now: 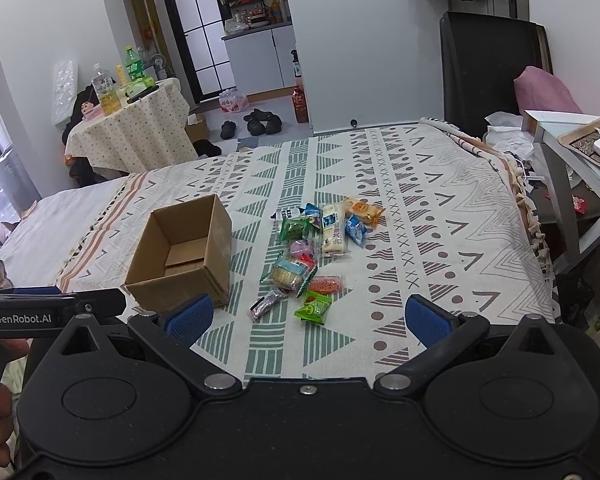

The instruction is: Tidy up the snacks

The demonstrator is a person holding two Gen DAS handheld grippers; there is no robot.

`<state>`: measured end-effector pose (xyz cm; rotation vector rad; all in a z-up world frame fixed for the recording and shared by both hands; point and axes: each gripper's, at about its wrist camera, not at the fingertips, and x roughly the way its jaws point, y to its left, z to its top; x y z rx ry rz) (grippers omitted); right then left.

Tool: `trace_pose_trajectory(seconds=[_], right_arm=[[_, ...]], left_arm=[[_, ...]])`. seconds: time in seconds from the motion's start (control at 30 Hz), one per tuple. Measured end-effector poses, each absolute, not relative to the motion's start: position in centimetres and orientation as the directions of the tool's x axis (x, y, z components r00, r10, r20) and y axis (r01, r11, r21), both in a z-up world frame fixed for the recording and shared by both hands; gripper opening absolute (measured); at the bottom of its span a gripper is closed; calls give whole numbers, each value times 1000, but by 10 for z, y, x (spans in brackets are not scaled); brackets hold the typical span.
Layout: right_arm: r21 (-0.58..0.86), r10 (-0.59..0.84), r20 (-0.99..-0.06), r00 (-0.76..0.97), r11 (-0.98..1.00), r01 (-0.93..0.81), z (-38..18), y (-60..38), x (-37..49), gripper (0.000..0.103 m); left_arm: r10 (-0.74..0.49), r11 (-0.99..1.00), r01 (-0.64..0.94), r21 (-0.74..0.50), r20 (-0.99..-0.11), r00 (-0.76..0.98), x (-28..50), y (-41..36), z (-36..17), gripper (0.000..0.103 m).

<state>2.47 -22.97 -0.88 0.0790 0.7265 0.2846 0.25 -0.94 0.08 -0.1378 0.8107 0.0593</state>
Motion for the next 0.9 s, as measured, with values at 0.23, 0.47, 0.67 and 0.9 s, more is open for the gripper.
trace_pose_trajectory(seconds=[0.23, 0.47, 0.67, 0.9], right_arm=[[163, 280, -645, 711, 959, -231, -10, -227, 25, 103], [164, 281, -644, 711, 959, -231, -9, -227, 25, 103], [189, 309, -644, 700, 951, -246, -11, -225, 26, 103], [201, 325, -643, 693, 945, -257, -12, -221, 23, 103]], left_arm=[[3, 989, -107, -99, -723, 691, 2, -9, 1, 103], [8, 988, -118, -102, -721, 693, 1, -7, 1, 103], [14, 986, -128, -104, -720, 694, -3, -4, 2, 103], [14, 986, -129, -105, -719, 695, -4, -3, 2, 103]])
